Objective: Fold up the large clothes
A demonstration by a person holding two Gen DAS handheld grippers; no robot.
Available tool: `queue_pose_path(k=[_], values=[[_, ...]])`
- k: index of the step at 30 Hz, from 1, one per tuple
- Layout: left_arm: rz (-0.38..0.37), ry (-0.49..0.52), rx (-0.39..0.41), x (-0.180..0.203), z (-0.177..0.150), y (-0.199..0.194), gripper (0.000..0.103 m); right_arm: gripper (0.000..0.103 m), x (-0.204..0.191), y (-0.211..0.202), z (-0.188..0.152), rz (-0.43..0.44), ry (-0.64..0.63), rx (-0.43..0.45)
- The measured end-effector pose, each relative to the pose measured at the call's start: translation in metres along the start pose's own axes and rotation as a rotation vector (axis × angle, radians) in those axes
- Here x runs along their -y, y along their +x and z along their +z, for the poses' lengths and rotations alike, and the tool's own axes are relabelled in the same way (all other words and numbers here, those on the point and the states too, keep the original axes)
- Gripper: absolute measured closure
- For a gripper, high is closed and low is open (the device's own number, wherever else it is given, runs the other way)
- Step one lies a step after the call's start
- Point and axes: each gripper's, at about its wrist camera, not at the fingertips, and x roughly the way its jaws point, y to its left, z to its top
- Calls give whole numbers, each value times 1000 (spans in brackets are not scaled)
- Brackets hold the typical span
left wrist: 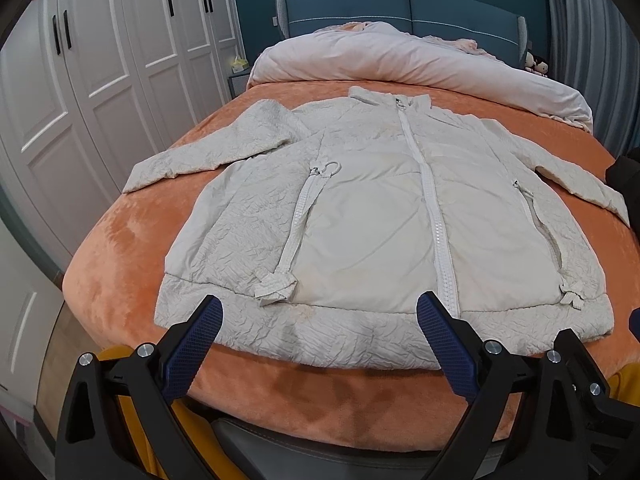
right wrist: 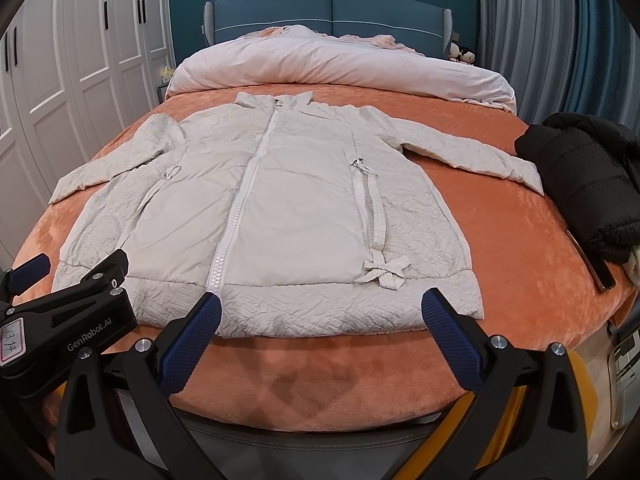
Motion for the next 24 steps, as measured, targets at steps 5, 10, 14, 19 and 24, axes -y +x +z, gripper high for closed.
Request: queue_pose_path(k=[5,10,14,19,24], values=[[-1,-1,0,0,0,0,9,5,-1,0,0,-1,-1,0],[-1,-1,-1,0,1,-1,9,5,-1,0,-1,1,1,-2],[-1,-2,-1,0,1,-1,9,5,-1,0,-1,1,2,-2],[-1,-2,-1,0,1,-1,10,5,-1,0,-1,1,1,-2],[-2,-3,-2,0,1,-2,10,5,0,0,-1,2,1,-2]])
